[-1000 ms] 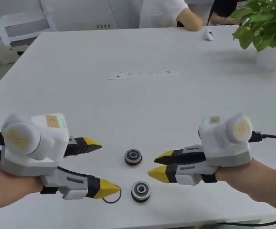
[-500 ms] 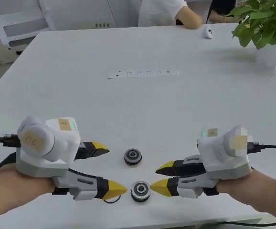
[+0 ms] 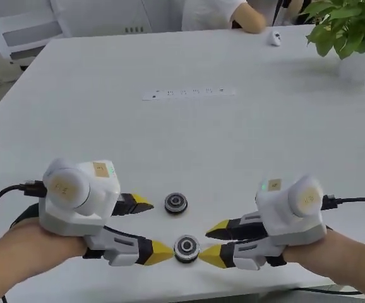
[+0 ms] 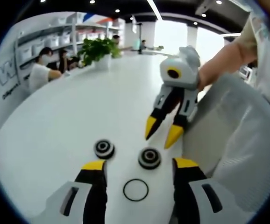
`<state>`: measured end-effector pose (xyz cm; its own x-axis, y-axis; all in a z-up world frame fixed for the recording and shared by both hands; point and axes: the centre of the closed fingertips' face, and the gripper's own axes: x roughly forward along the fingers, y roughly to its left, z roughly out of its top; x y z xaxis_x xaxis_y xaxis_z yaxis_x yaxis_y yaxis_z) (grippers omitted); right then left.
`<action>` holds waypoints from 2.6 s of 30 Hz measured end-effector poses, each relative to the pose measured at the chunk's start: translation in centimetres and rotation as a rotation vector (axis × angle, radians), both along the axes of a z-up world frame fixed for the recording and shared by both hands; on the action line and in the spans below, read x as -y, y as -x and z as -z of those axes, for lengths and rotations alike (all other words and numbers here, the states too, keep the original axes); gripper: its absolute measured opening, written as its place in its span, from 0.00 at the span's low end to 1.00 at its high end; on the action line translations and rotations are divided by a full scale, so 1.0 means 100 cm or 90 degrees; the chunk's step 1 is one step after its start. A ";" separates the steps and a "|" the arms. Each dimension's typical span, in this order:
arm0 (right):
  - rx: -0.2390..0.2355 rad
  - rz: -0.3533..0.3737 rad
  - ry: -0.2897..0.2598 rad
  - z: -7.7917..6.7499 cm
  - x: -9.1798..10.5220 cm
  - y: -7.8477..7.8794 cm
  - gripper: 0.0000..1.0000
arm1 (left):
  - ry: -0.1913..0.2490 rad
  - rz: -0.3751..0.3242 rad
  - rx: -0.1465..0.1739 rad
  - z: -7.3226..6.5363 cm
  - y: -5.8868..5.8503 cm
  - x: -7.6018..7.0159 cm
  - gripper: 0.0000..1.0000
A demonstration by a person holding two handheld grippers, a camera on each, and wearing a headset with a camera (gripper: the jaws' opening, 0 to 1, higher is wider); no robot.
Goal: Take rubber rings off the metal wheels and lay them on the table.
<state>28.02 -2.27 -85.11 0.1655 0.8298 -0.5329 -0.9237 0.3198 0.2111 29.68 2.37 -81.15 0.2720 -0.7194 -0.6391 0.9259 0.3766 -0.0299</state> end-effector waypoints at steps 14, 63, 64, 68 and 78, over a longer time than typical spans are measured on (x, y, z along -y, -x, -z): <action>0.010 -0.022 0.013 0.011 -0.006 0.002 0.21 | -0.002 0.016 -0.024 0.013 0.006 0.012 0.50; 0.002 -0.022 -0.002 0.015 -0.009 0.000 0.21 | -0.041 0.076 0.016 0.039 0.010 0.039 0.14; 0.003 -0.024 -0.002 0.015 -0.010 0.000 0.21 | -0.037 0.071 0.014 0.039 0.009 0.039 0.14; 0.010 -0.025 -0.003 0.015 -0.012 -0.002 0.22 | -0.031 0.063 0.015 0.039 0.009 0.039 0.14; 0.031 -0.035 0.001 0.015 -0.014 -0.001 0.22 | -0.030 0.060 0.018 0.039 0.009 0.040 0.14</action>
